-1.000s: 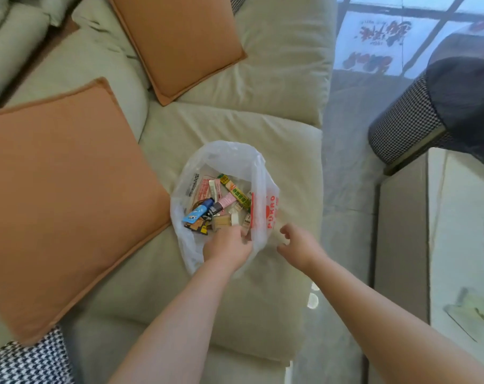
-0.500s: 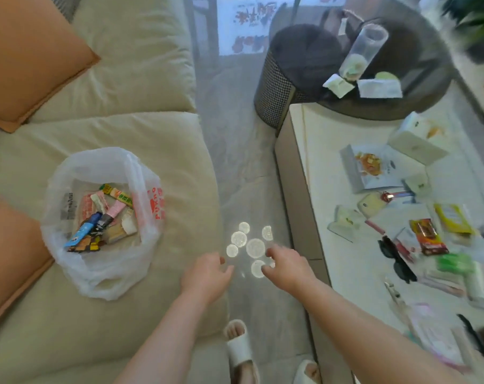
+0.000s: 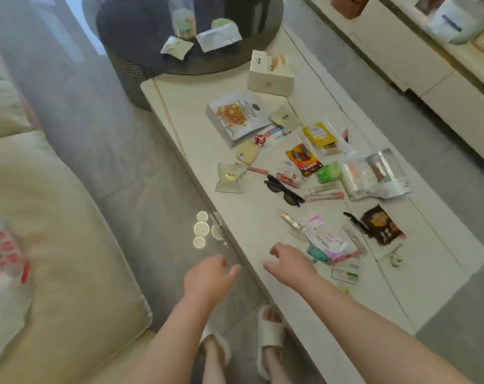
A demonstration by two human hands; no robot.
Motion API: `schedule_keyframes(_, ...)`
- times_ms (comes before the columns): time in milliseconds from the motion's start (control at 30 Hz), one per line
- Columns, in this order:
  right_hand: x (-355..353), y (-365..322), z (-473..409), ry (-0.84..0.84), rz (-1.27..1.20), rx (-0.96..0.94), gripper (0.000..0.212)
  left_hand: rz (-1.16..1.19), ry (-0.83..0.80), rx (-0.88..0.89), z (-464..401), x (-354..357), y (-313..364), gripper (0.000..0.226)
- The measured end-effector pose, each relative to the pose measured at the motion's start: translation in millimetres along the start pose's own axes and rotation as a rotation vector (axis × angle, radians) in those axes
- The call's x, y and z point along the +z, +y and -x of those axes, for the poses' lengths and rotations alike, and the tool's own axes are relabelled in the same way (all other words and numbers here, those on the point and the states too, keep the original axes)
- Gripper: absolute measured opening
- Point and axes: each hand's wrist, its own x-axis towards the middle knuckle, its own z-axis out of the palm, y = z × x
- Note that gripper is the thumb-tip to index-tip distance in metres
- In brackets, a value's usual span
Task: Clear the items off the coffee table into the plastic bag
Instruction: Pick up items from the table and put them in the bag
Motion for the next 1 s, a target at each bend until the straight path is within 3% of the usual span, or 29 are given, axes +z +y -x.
schedule_keyframes(433, 4, 190, 5, -0.023, -0.202, 0.269, 0.045, -0.220, -0.111, 0.151, -16, 83, 138, 0.051)
schedule_keyframes(600, 14, 245, -3, -0.013, -0.217, 0.329, 0.033, -0.258, -0.135, 0.182, -34, 118, 177, 0.051)
schedule_keyframes(833, 32, 289, -41, 0.033, -0.233, 0.391, 0.039, -0.335, -0.078, 0.268, -72, 159, 202, 0.037)
schedule_keyframes(1000, 42, 287, -79, 0.179, -0.300, 0.462, 0.050, -0.388, 0.029, 0.294, -111, 173, 196, 0.034)
